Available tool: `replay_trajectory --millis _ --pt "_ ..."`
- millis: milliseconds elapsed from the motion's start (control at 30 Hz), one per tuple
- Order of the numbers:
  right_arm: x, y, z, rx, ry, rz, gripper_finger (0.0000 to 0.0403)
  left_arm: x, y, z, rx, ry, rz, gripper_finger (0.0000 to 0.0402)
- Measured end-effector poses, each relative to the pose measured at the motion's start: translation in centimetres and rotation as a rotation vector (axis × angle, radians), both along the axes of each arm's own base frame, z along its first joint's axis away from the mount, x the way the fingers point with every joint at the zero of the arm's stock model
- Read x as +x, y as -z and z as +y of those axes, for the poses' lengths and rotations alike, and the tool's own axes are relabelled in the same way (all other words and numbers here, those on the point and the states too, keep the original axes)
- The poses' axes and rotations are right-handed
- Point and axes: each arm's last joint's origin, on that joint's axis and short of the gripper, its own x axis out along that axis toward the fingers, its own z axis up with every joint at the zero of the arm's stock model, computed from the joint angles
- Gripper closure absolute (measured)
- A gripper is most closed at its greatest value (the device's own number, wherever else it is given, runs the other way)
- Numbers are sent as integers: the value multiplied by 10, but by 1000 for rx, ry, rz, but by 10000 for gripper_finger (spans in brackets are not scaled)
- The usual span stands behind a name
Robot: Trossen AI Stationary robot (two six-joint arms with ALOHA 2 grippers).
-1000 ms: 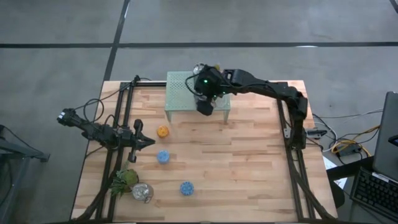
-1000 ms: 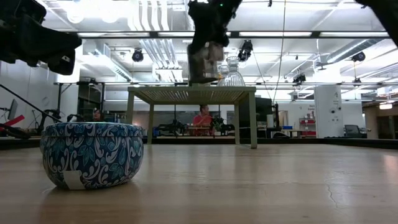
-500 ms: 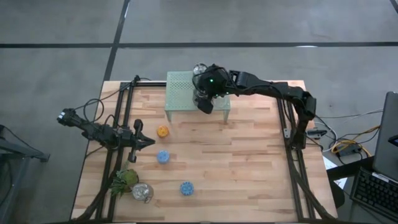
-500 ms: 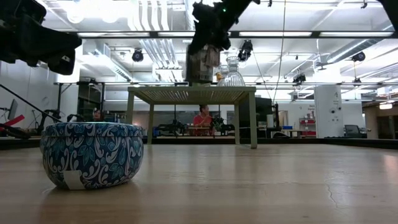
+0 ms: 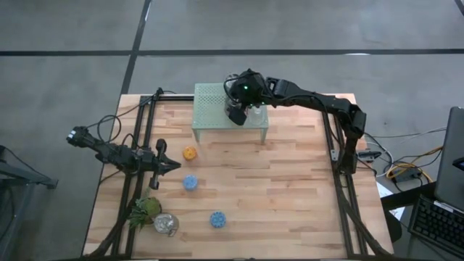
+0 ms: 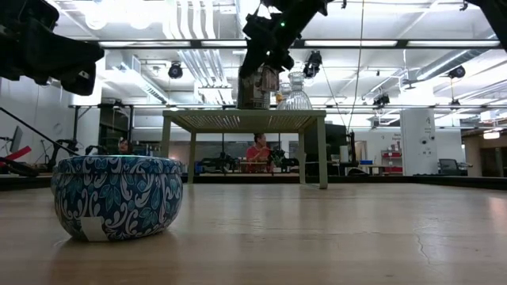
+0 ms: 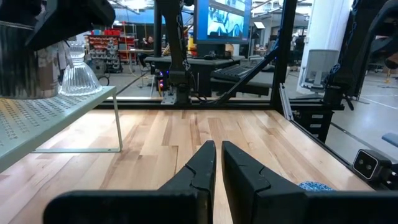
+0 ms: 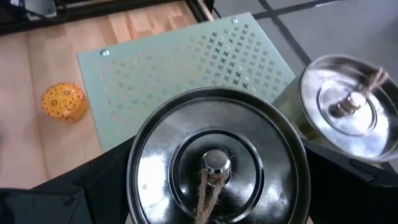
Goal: Pick & Place candle stick holders
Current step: Put the top brown scented candle on the shelf
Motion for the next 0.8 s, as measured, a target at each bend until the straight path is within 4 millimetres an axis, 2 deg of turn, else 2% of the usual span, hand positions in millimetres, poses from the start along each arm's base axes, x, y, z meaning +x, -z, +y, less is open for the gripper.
replay_trajectory --millis 400,800 --pt "3 4 -1 -1 22 -26 46 0 0 0 0 0 0 371" --pt "2 12 -5 -10 90 -28 23 0 0 0 0 0 0 371"
